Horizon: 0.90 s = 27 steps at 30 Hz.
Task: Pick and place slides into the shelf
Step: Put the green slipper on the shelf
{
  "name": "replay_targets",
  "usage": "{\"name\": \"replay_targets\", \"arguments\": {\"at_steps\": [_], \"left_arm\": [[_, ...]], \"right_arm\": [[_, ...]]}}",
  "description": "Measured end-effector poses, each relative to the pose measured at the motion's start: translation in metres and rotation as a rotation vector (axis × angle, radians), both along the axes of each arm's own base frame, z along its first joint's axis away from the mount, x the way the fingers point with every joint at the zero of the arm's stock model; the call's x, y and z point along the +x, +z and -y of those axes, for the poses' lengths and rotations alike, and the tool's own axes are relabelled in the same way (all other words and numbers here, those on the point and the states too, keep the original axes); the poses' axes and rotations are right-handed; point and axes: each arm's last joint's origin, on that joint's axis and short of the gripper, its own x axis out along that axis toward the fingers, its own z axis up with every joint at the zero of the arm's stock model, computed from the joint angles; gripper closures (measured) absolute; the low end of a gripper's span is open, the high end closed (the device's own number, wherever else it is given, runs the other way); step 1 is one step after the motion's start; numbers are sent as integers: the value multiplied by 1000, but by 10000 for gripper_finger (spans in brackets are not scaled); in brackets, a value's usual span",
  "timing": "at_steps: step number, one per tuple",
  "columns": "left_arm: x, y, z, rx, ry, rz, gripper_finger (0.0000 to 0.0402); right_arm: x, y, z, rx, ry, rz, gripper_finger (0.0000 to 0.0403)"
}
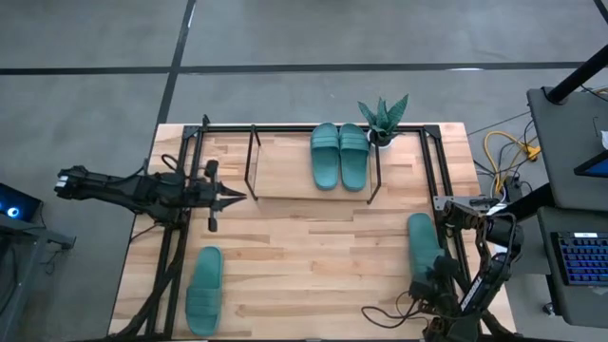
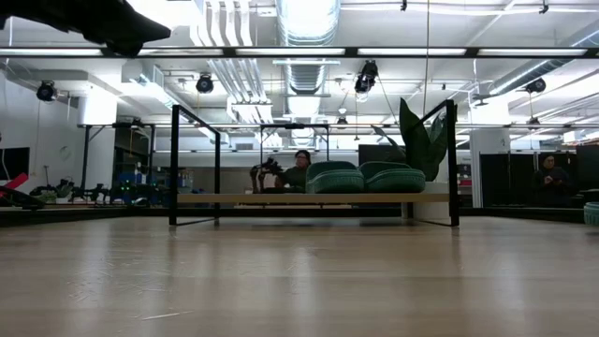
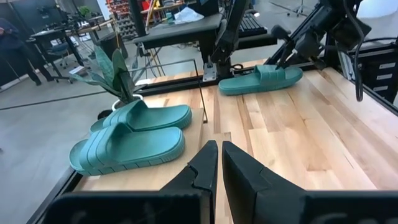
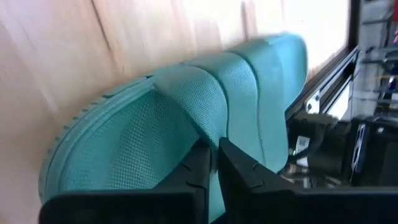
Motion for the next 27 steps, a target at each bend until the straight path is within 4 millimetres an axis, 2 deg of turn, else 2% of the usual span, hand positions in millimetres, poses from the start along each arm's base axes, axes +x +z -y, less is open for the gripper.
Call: {"name": "replay_targets", "arguments": {"at_steps": [10,13,27], "left_arm": [[-1,1,0,-1,0,7,393],[-2,1,0,-1,0,11,393],[-2,1,0,-2,0,13,393]], "right_arm": [[14,17,1,-108,274,360,391],[20,25,4,-116,301,467,391],[60,44,15,-153,302,606,391]]}}
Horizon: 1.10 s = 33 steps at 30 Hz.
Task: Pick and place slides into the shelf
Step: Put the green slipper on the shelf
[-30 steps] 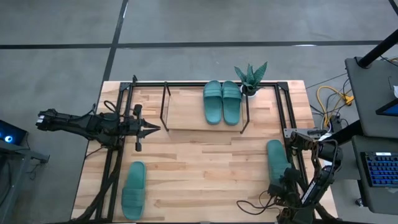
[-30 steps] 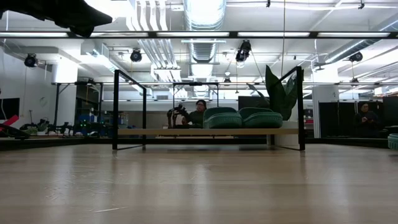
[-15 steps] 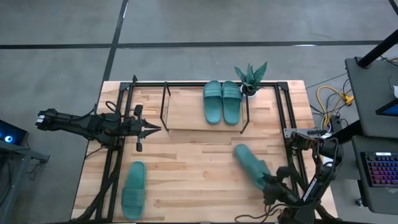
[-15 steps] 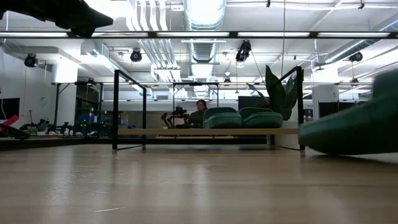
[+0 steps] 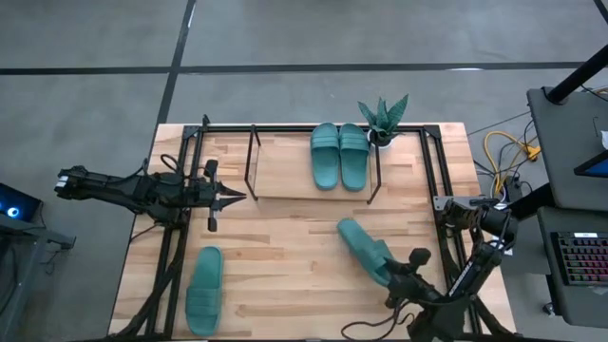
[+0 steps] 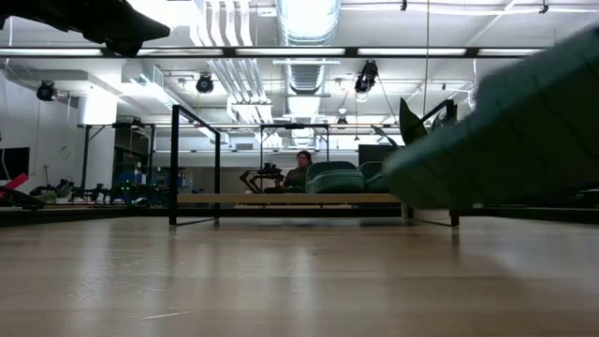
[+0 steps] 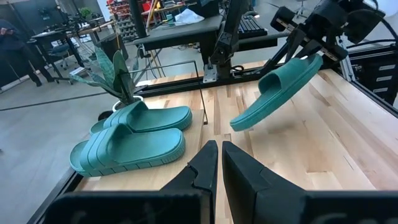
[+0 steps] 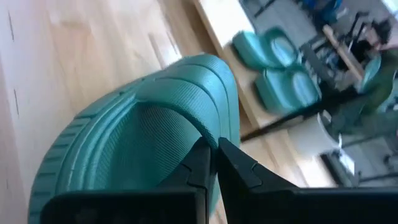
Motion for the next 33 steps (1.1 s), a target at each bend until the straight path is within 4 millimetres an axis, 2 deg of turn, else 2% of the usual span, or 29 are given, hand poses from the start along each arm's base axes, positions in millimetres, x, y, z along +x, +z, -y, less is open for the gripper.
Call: {"name": "replay_targets", "arguments": {"at_steps": [11,19,23,28,33], "left_arm": [[0,1,0,4,-1,8,393],[3,9,1,113,-40,84,393],[12,10,6,213,-160,102,393],[28,-1,13,422,-344,47,391],[48,-9,16,530,-350,22,347]], "right_arm": [[37,30,2,-183,152,78,392],[72,48,21,-274,120,98,392],[88,52,37,-286,63,77,392],[102,58,51,-296,19,56,392],[110,63,58,-310,5,35,392]]}}
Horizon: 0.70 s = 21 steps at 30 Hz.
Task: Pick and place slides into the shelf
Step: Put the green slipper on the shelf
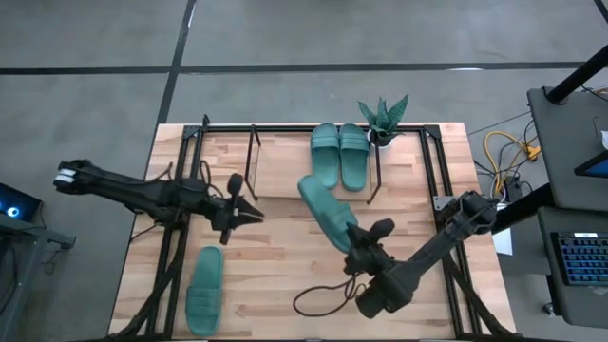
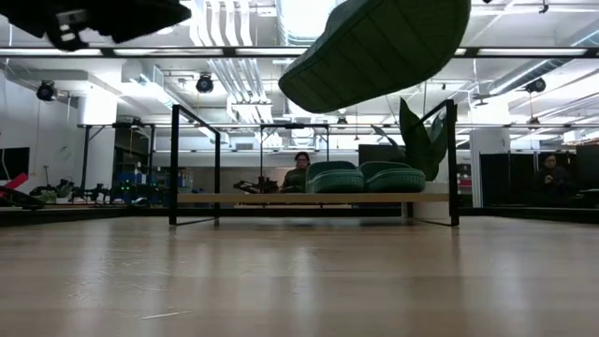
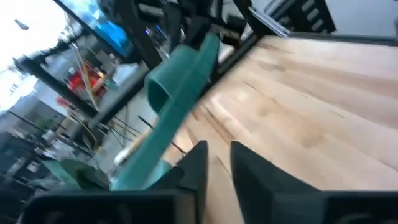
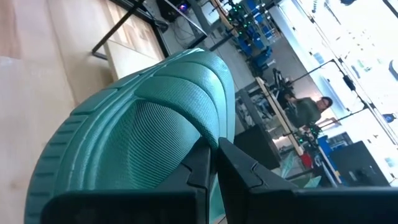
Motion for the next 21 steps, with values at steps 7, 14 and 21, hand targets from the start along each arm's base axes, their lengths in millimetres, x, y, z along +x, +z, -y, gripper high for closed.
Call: {"name": "replay_targets", "arguments": {"at_steps": [7,14,21], "left_arm": [[24,10,1,68,96,84,230],[45,8,4,222,117,141,201],[64,6,8,292,110,115,201]], "right_arm": [[3,8,-2,8,5,7,392],[6,19,-1,2,13,-7,392],[4,33,9,21,-3,16,392]]}}
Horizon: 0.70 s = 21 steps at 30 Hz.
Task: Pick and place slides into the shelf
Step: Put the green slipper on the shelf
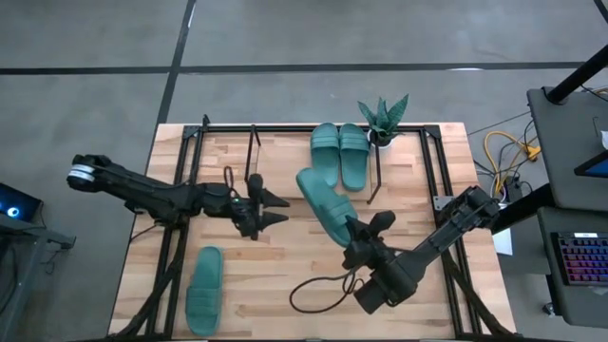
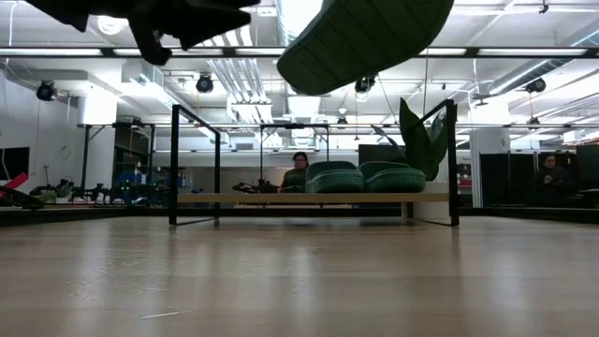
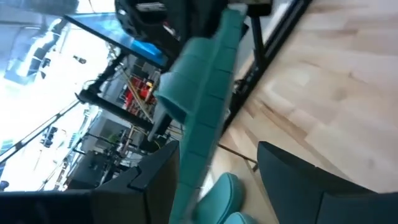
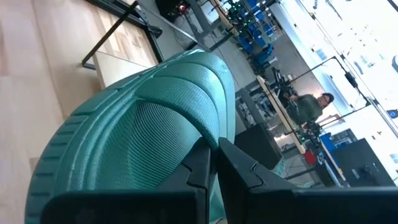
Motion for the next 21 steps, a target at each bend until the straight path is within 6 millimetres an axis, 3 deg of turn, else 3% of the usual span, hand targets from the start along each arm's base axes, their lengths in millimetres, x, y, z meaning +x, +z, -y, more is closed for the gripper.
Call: {"name": "replay_targets", "arguments": {"at_steps": [7,21], "left_arm": [[27,0,0,97,153,-36,201],[70,1,1,273,277,-94,200]], "right_arm": [[1,3,4,7,-10,8,392],[1,2,4,-8,-2,-15,391]]}}
